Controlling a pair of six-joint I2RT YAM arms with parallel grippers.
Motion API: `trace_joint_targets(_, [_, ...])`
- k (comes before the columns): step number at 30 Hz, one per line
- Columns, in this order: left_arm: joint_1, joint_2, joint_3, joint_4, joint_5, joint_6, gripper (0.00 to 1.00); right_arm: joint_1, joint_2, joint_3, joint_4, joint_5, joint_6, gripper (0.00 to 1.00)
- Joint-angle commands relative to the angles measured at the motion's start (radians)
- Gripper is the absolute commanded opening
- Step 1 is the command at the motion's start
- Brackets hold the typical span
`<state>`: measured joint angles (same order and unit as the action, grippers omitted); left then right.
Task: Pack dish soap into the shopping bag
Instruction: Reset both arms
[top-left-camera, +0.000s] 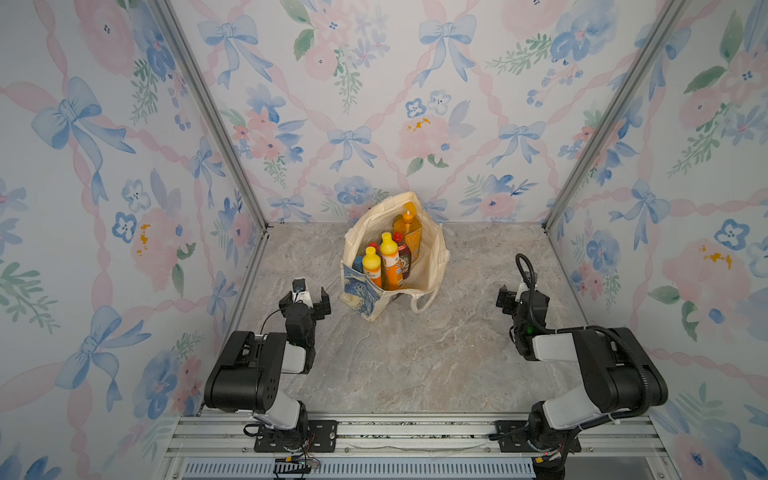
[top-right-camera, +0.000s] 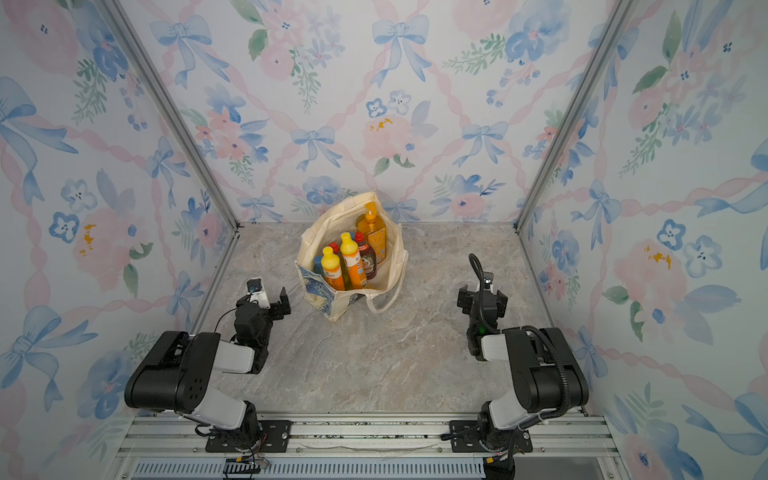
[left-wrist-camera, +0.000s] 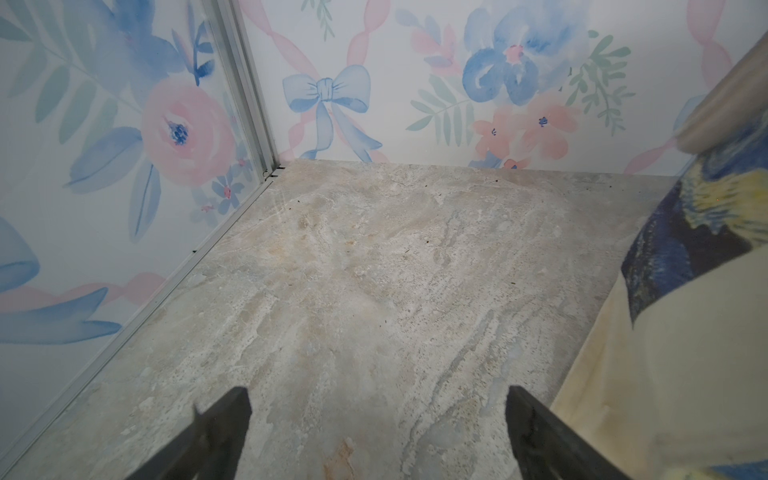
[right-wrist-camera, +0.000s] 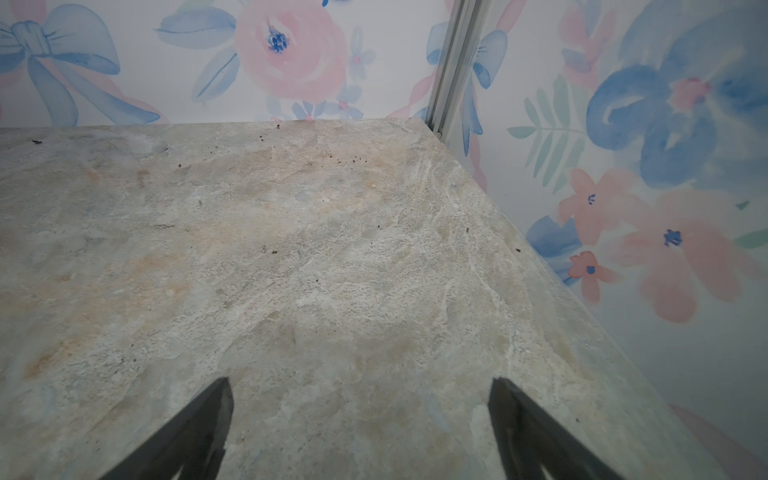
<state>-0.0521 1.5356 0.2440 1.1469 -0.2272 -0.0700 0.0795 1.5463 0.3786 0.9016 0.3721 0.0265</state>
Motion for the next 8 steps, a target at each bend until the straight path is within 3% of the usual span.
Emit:
trace_joint_targets(1, [-0.006, 0.012, 0.0, 0.017, -0.008, 0.019, 0.98, 0.009, -0.012, -0.006, 0.015, 0.014, 0.019, 0.97])
trace_joint_targets(8, [-0.005, 0.013, 0.001, 0.017, -0.008, 0.019, 0.98, 0.009, -0.012, -0.006, 0.015, 0.015, 0.019, 0.96])
